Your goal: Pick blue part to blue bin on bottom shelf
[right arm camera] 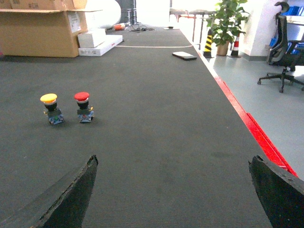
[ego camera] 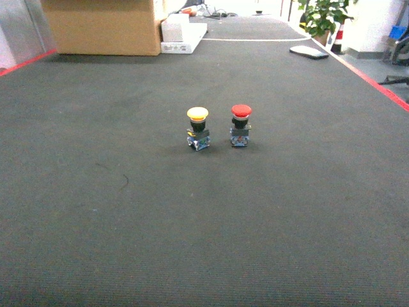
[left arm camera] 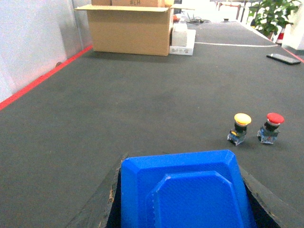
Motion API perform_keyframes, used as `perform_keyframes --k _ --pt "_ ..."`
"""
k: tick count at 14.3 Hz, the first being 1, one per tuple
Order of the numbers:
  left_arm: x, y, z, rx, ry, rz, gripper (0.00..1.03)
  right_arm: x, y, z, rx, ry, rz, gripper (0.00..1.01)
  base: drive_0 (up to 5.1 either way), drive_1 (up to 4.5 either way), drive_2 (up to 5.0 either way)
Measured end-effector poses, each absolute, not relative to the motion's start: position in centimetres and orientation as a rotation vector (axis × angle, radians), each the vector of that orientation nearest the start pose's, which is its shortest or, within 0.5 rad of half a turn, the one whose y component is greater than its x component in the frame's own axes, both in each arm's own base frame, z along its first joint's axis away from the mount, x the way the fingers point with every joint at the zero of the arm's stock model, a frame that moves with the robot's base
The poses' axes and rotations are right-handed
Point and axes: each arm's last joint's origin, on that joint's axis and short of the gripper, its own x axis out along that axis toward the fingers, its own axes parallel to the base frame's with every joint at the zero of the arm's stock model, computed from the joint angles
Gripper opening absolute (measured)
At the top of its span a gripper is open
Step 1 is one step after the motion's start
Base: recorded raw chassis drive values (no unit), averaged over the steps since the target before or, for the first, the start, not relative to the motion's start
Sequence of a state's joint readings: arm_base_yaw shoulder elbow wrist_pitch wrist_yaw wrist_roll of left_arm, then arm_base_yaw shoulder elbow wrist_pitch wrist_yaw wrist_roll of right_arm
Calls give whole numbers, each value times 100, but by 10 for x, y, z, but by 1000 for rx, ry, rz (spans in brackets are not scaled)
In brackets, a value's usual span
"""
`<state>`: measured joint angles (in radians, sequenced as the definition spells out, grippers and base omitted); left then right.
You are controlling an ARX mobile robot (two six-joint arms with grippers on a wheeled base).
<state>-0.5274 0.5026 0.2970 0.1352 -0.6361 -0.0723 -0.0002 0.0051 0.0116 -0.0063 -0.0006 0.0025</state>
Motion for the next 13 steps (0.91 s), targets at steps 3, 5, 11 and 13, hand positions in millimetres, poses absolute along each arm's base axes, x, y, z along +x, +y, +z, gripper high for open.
perform_keyframes --k 3,5,11,13 --pt "123 -51 231 -29 61 111 44 97 0 167 2 -6 0 98 0 -141 140" --pt "122 -51 232 -33 54 117 44 97 0 167 2 -6 1 98 -171 -171 -171" --pt "122 -51 232 -31 57 110 44 97 0 167 2 -1 0 98 -167 -167 -167" --pt "122 -51 232 -30 58 110 44 97 0 167 2 -2 0 98 -160 -160 -160"
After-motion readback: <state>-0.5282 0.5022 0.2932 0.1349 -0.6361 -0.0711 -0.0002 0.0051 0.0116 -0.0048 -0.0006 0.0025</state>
